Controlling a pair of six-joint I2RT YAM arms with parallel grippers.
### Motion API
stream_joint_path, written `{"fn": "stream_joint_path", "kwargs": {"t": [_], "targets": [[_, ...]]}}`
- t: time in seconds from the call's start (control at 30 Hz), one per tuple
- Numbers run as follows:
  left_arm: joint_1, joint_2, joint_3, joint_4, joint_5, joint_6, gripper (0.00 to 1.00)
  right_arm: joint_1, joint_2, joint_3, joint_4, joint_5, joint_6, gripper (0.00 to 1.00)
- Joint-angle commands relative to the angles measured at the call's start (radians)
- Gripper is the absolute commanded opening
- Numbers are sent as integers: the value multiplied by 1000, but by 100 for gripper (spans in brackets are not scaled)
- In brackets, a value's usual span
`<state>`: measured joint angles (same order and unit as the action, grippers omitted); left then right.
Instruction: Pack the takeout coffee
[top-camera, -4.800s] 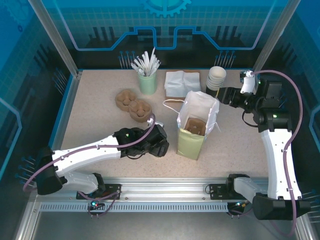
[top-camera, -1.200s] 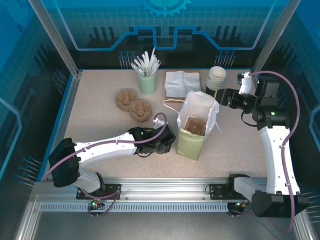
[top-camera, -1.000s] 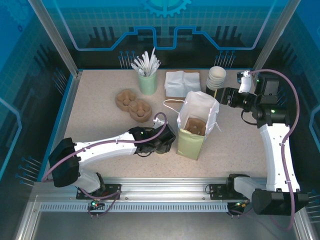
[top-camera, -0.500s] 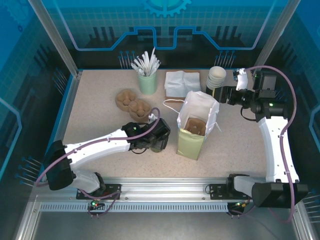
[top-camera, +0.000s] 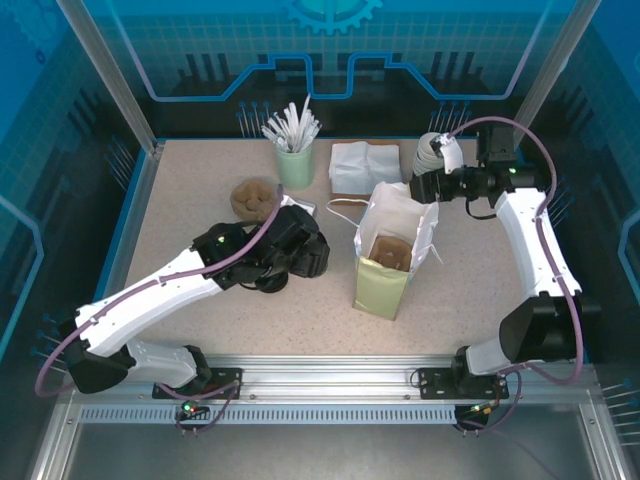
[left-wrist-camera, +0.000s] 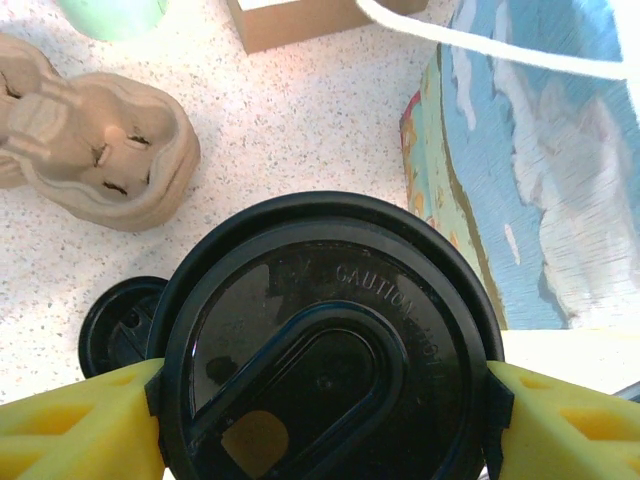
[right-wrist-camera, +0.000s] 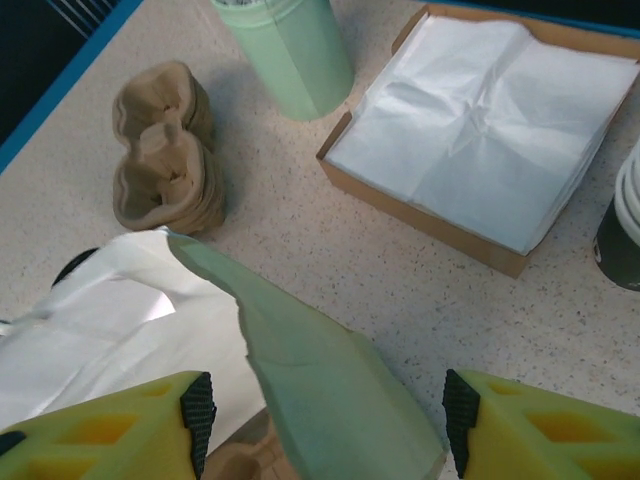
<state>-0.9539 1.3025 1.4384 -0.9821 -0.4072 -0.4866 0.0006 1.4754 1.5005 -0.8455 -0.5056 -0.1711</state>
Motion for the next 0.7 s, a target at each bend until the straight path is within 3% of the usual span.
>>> {"fn": "stream_joint_path", "kwargs": {"t": [0.0,0.17,0.5,0.67], "targets": [[9,-34,53,-76,-15,43,75,22,23,62,-73,-12,-94,65],[20,-43,93,-102,-11,64,75,26,81,108,-139,-26,-149,65],[29,-33,163,-133,32,86,75,32,152,135,-185,-56,-196,52],[28,-25,187,-145,51,89,74,40,168,144,-191,-56,-220,36]]}}
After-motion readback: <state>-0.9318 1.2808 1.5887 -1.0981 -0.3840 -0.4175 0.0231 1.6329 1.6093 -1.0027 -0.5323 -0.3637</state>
